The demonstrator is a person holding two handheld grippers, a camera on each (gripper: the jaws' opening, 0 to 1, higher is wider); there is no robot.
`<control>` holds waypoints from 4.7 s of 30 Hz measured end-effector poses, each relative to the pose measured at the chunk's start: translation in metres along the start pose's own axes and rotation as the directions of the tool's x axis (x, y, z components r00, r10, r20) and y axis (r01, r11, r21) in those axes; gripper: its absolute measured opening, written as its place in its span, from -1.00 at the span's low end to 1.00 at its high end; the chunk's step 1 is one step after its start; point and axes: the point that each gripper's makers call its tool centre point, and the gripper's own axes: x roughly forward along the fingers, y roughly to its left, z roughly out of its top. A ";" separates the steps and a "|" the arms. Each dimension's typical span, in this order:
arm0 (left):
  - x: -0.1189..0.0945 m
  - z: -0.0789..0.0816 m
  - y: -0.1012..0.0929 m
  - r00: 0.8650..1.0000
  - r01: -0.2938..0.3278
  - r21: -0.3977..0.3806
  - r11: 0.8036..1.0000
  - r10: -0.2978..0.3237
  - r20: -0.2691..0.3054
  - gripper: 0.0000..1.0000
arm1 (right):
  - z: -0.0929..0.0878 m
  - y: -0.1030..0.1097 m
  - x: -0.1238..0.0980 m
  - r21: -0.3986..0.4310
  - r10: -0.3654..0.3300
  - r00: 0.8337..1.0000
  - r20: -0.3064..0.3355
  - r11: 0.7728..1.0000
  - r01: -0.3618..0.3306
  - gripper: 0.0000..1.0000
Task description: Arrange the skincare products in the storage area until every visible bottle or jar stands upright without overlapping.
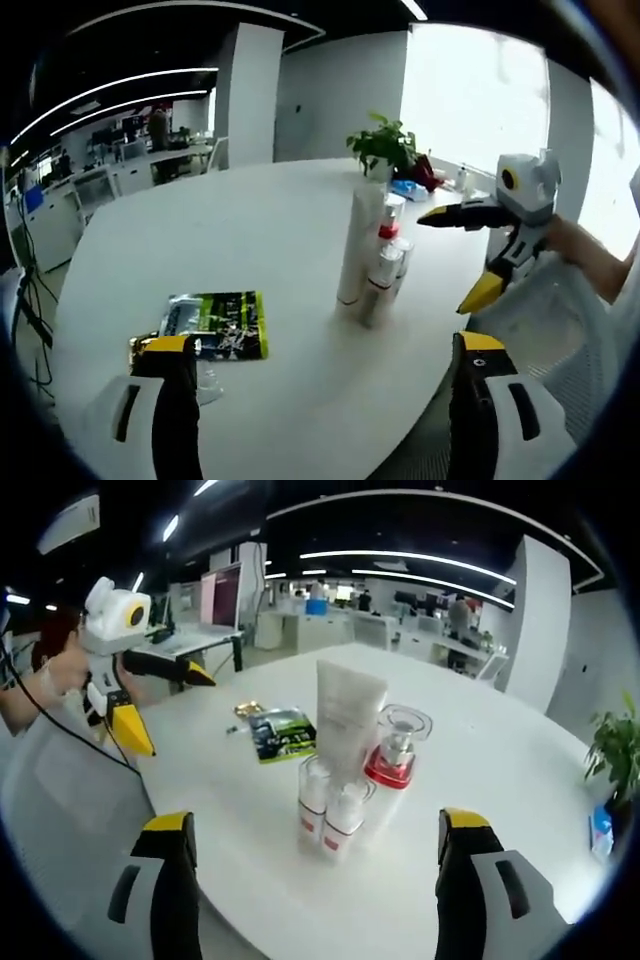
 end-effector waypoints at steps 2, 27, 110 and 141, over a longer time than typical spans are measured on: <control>0.000 -0.003 -0.001 1.000 0.004 -0.007 1.000 -0.004 -0.005 0.98 | 0.000 -0.001 0.000 0.004 -0.001 1.000 -0.002 1.000 0.001 0.99; -0.006 -0.004 0.008 1.000 -0.031 -0.035 0.999 0.031 0.005 0.98 | -0.002 -0.001 0.004 -0.006 0.000 1.000 -0.022 1.000 0.000 0.99; -0.018 -0.006 0.023 0.996 -0.093 -0.029 0.995 0.093 -0.004 0.98 | 0.107 0.058 0.069 -0.468 0.184 0.973 -0.143 0.853 -0.230 0.99; -0.020 -0.011 0.022 0.994 -0.109 0.006 0.994 0.109 -0.028 0.98 | 0.073 0.067 0.158 -0.485 0.135 0.930 -0.341 0.822 -0.297 0.99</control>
